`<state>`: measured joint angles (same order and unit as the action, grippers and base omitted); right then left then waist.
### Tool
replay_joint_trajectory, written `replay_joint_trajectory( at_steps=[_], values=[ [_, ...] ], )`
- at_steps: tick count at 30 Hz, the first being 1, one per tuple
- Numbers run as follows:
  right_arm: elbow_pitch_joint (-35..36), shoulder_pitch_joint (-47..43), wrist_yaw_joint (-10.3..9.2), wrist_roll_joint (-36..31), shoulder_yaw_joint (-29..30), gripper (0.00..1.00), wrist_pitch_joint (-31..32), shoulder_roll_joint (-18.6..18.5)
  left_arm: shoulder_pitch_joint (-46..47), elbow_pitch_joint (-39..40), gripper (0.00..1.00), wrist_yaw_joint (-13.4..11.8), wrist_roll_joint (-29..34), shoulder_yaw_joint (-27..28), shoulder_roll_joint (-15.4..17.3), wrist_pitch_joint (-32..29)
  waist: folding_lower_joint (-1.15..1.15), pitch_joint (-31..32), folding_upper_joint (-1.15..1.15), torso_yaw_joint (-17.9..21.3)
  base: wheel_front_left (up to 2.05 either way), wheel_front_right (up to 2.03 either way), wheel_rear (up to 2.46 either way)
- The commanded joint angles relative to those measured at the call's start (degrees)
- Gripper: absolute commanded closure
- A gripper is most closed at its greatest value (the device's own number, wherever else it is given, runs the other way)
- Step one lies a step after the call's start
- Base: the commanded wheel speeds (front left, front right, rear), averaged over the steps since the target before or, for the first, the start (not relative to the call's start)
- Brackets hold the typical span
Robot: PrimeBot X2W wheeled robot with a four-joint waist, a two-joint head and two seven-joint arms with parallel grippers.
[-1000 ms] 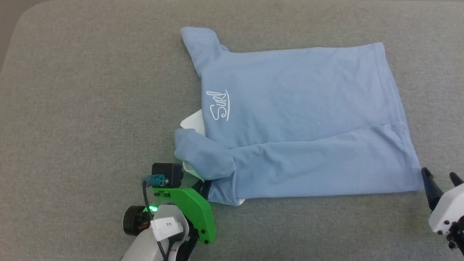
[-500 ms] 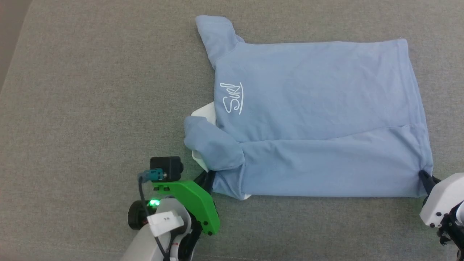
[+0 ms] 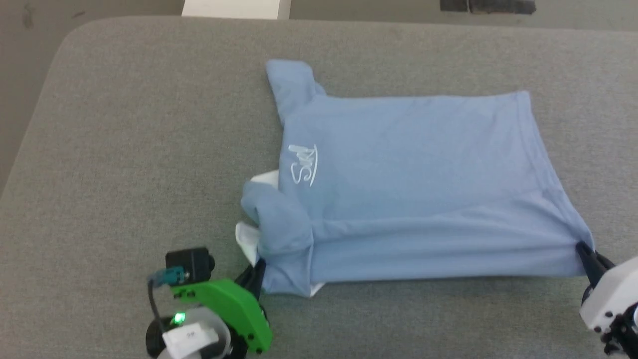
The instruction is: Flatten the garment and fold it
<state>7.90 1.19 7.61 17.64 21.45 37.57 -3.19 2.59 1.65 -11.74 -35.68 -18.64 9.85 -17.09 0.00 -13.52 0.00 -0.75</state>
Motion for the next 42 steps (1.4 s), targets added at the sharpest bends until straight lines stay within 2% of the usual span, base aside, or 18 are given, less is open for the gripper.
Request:
replay_joint_trajectory(
  at_steps=[1, 6, 12, 20, 21, 22, 30, 34, 38, 42],
  values=[
    [1.35, -1.75, -0.12, 0.29, 0.68, 1.0, 0.28, -0.12, -2.29, 1.01, 1.0, -0.95, -0.7, 0.92, 1.41, -0.2, 0.0, 1.61, 0.0, 0.8, 0.0, 0.0, 0.0],
    [4.52, -6.66, -0.12, 1.77, 1.05, 1.0, 1.8, 0.24, -8.19, 4.97, 1.0, -2.51, -1.35, 1.51, 2.6, -0.93, 0.0, 3.0, 0.0, 1.07, 0.0, 0.0, 0.0],
    [5.26, -11.79, -0.12, 4.99, 0.94, 1.0, 2.83, 0.29, -12.45, 7.29, 1.0, -3.18, -2.58, 1.15, 2.95, -2.3, 0.0, 3.6, 0.0, 0.81, 0.0, 0.0, 0.0],
    [0.89, -11.62, -0.12, 4.84, 0.85, 1.0, -1.49, 0.3, -11.06, 2.26, 1.0, -2.7, -2.43, 0.92, 2.02, -0.44, 0.0, 3.92, 0.0, 0.12, 0.0, 0.0, 0.0],
    [0.08, -11.02, -0.12, 4.48, 1.13, 0.67, -2.72, 0.31, -10.25, 1.28, 0.52, -2.7, -2.21, 1.21, 1.55, 0.75, 0.0, 3.83, 0.0, 0.03, 0.0, 0.0, 0.0],
    [-0.67, -10.48, -0.12, 4.43, 1.36, 0.0, -3.63, 0.31, -9.6, 0.66, 0.0, -2.74, -2.15, 1.47, 1.11, 1.64, 0.0, 3.76, 0.0, -0.03, 0.0, 0.0, 0.0],
    [-3.47, -8.17, -0.12, 3.87, 0.85, 0.0, -6.19, 0.31, -7.11, -1.65, 0.0, -1.86, -1.93, 1.99, 0.32, 4.8, 0.0, 3.23, 0.0, 0.07, 0.0, 0.0, 0.0],
    [-1.21, -7.96, -0.12, 5.06, 1.28, 0.0, -6.75, 0.31, -7.84, 2.38, 0.0, -3.21, -0.97, 4.07, 1.61, 6.82, 0.0, 2.94, 0.0, 0.18, 0.0, 0.0, 0.0],
    [4.47, -5.81, -0.12, 5.12, 1.95, 0.0, -13.01, 0.31, -6.0, 9.57, 0.0, -6.05, 3.32, 7.28, 3.31, 12.06, 0.0, 1.98, 0.0, 0.2, 0.0, 0.0, 0.0],
    [9.36, -3.43, -0.12, 0.39, -0.17, 0.0, -21.99, 0.31, 0.13, 14.11, 0.0, -6.0, 8.51, 7.28, 4.2, 17.69, 0.0, 0.27, 0.0, 0.12, 0.0, 0.0, 0.0]
  ],
)
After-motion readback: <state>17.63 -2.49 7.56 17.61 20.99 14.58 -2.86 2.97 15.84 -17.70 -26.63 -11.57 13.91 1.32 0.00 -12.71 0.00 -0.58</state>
